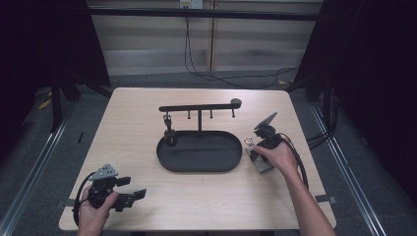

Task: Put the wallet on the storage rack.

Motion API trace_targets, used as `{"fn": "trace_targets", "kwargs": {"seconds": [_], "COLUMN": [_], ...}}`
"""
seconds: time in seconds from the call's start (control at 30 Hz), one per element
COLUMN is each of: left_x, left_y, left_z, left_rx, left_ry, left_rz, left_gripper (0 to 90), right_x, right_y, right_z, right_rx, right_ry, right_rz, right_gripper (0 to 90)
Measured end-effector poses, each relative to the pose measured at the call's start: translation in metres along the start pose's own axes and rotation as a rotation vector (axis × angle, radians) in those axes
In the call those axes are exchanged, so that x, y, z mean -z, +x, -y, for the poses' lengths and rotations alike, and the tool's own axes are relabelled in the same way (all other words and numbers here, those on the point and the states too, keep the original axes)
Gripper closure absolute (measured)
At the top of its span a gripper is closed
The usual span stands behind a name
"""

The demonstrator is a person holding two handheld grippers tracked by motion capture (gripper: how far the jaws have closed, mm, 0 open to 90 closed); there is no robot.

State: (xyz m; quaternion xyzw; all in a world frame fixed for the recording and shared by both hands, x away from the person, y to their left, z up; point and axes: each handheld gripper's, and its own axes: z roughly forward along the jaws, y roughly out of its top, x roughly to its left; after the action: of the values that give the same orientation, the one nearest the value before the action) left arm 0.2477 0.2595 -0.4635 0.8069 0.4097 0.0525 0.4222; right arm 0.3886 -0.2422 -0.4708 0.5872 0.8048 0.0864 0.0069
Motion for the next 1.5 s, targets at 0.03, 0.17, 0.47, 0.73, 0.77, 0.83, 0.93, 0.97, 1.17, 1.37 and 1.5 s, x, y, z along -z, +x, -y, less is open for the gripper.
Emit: {"fn": "trace_targets", "kwargs": {"seconds": [0.03,0.17,0.47,0.73,0.77,0.83,0.93,0.97,1.17,1.37,1.5], "left_x": [0.0,0.0,-0.001,-0.002,-0.003,-0.002,-0.003,-0.002,-0.002,-0.002,-0.002], "left_y": [0.0,0.0,0.0,0.0,0.0,-0.001,-0.001,-0.001,-0.001,-0.001,-0.002], "left_z": [0.0,0.0,0.001,0.0,0.0,0.0,0.0,0.0,0.0,0.0,0.0], "left_rx": [0.003,0.008,0.011,0.002,-0.001,-0.001,-0.001,-0.002,0.003,0.003,-0.002], "left_ry": [-0.002,-0.002,0.014,0.027,0.027,0.018,0.016,0.015,0.006,0.006,0.005], "left_rz": [-0.001,-0.004,-0.011,-0.015,-0.011,-0.002,0.002,0.002,0.005,0.005,0.013], "left_gripper": [18.0,18.0,18.0,18.0,18.0,18.0,18.0,18.0,18.0,18.0,18.0], "right_x": [0.0,-0.002,-0.004,-0.004,-0.003,-0.002,-0.001,0.0,0.002,0.009,0.017], "right_y": [0.0,0.001,0.002,0.004,0.004,0.003,0.002,0.002,0.001,0.001,0.002], "right_z": [0.0,-0.001,-0.003,-0.003,-0.004,-0.003,-0.003,-0.003,-0.003,-0.002,-0.004], "right_rx": [0.002,0.0,-0.005,-0.014,-0.017,-0.026,-0.028,-0.031,-0.043,-0.038,-0.033], "right_ry": [0.0,0.001,0.009,0.013,0.013,0.015,0.01,0.01,0.007,0.002,-0.013], "right_rz": [0.002,0.01,0.013,0.03,0.029,0.021,0.011,0.011,-0.007,-0.012,-0.012], "right_gripper": [25.8,25.7,25.9,29.6,30.3,31.5,33.0,33.3,33.7,33.8,33.8]}}
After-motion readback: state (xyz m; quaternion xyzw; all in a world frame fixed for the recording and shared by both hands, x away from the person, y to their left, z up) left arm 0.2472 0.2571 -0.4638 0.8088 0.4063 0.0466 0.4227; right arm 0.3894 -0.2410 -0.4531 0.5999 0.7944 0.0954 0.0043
